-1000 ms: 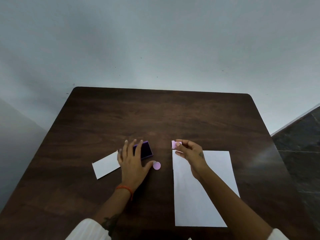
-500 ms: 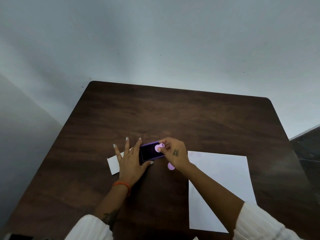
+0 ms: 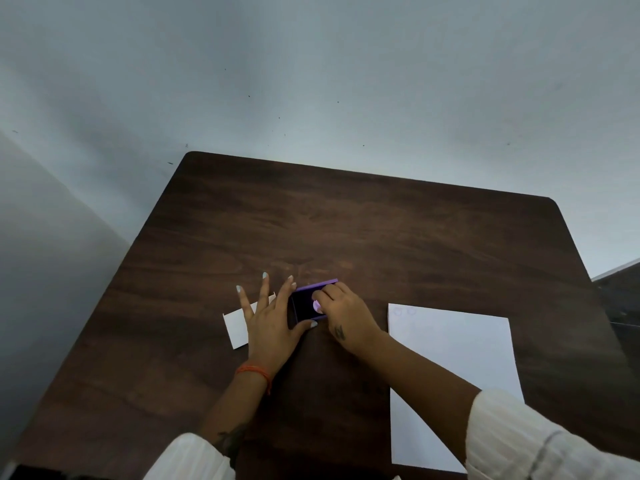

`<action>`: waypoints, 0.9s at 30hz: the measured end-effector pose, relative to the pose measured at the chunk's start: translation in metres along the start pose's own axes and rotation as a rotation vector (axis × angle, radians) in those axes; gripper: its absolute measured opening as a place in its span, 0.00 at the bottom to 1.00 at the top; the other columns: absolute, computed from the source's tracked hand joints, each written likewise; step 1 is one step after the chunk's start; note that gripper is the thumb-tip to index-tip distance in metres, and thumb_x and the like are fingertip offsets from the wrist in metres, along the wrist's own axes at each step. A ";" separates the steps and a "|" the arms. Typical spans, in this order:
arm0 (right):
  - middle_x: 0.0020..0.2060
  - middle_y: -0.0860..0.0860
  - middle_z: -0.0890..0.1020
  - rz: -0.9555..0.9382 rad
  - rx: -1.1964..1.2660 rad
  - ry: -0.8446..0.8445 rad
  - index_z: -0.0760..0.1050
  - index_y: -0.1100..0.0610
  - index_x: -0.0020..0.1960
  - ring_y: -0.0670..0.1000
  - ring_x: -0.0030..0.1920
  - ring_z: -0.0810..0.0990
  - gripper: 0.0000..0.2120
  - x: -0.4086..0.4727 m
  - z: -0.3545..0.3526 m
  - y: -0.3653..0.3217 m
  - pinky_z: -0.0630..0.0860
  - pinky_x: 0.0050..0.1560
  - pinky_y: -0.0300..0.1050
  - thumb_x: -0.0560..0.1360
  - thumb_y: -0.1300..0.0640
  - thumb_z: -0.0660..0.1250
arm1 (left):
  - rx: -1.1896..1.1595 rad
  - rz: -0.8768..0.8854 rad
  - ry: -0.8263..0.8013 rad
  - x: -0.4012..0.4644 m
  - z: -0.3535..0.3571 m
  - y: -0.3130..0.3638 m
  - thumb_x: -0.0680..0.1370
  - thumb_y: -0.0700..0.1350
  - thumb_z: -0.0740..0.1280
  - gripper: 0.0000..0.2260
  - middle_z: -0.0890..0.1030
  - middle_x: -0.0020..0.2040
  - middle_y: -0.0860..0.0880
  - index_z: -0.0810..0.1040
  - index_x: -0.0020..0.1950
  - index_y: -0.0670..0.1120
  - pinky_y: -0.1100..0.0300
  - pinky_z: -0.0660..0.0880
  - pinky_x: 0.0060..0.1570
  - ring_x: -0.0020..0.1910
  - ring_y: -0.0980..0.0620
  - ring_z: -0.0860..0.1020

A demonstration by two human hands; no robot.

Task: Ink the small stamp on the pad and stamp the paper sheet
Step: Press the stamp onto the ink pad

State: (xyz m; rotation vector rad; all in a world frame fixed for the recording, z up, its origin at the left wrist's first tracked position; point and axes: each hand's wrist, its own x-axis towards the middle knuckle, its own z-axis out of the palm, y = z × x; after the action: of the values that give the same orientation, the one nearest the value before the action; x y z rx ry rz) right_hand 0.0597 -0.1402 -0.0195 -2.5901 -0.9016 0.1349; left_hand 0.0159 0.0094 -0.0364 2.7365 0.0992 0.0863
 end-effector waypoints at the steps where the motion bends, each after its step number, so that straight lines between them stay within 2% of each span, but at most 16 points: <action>1: 0.57 0.61 0.78 -0.005 -0.009 0.005 0.72 0.63 0.59 0.58 0.59 0.75 0.13 0.001 0.001 0.000 0.72 0.60 0.50 0.75 0.62 0.63 | 0.000 0.004 0.000 0.001 0.000 -0.001 0.70 0.62 0.66 0.36 0.75 0.66 0.52 0.58 0.72 0.50 0.49 0.20 0.65 0.76 0.48 0.47; 6: 0.57 0.60 0.78 0.046 0.025 -0.058 0.73 0.62 0.58 0.57 0.59 0.74 0.12 0.001 -0.002 -0.002 0.71 0.60 0.48 0.76 0.61 0.61 | -0.014 0.003 -0.017 -0.003 0.002 -0.002 0.69 0.62 0.66 0.35 0.74 0.67 0.52 0.60 0.71 0.49 0.49 0.21 0.66 0.75 0.49 0.47; 9: 0.48 0.59 0.79 0.196 0.156 -0.125 0.76 0.64 0.52 0.55 0.49 0.76 0.08 0.015 -0.016 -0.006 0.70 0.52 0.45 0.75 0.63 0.62 | 0.009 0.006 -0.015 -0.003 0.001 -0.003 0.69 0.64 0.65 0.36 0.73 0.68 0.52 0.59 0.71 0.50 0.47 0.23 0.66 0.76 0.48 0.47; 11: 0.43 0.61 0.80 0.226 0.217 -0.058 0.78 0.66 0.46 0.56 0.43 0.76 0.08 0.023 -0.022 -0.010 0.68 0.46 0.45 0.74 0.65 0.60 | 0.013 0.002 -0.018 -0.002 0.001 -0.003 0.69 0.64 0.65 0.35 0.72 0.69 0.51 0.60 0.71 0.50 0.47 0.23 0.67 0.76 0.48 0.47; 12: 0.43 0.63 0.81 0.203 0.217 -0.015 0.78 0.67 0.45 0.58 0.43 0.77 0.09 0.024 -0.020 -0.012 0.69 0.47 0.46 0.73 0.66 0.59 | 0.003 -0.002 -0.014 -0.001 0.001 -0.004 0.69 0.63 0.65 0.35 0.72 0.69 0.51 0.60 0.71 0.50 0.46 0.24 0.67 0.76 0.47 0.48; 15: 0.53 0.62 0.80 0.110 0.132 -0.130 0.75 0.65 0.53 0.59 0.55 0.76 0.09 0.015 -0.008 -0.019 0.70 0.58 0.48 0.73 0.65 0.62 | -0.001 -0.002 -0.025 -0.002 0.002 -0.004 0.70 0.63 0.65 0.35 0.69 0.71 0.52 0.59 0.72 0.50 0.45 0.24 0.67 0.76 0.47 0.47; 18: 0.61 0.60 0.75 0.044 0.023 -0.158 0.70 0.61 0.61 0.58 0.63 0.71 0.15 0.009 0.001 -0.019 0.68 0.64 0.52 0.74 0.63 0.63 | 0.017 -0.004 -0.041 -0.002 0.005 -0.005 0.71 0.62 0.63 0.35 0.67 0.72 0.50 0.55 0.73 0.51 0.46 0.22 0.66 0.75 0.48 0.44; 21: 0.63 0.61 0.74 -0.017 -0.045 -0.142 0.69 0.61 0.62 0.59 0.65 0.69 0.17 0.009 0.003 -0.018 0.68 0.65 0.54 0.73 0.64 0.64 | 0.037 -0.002 -0.045 -0.003 0.006 -0.006 0.72 0.61 0.63 0.34 0.65 0.73 0.48 0.55 0.73 0.50 0.44 0.23 0.66 0.75 0.48 0.41; 27: 0.61 0.62 0.75 -0.105 -0.116 -0.091 0.69 0.63 0.61 0.59 0.62 0.72 0.18 0.009 0.009 -0.013 0.70 0.63 0.54 0.72 0.65 0.65 | 0.100 0.022 -0.056 0.000 0.005 -0.011 0.72 0.62 0.62 0.32 0.61 0.75 0.51 0.60 0.72 0.49 0.42 0.23 0.65 0.74 0.47 0.40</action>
State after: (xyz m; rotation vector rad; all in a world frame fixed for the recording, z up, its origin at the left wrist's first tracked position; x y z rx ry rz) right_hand 0.0572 -0.1226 -0.0223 -2.6535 -1.1070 0.1773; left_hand 0.0152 0.0175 -0.0454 2.8382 0.0597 0.0108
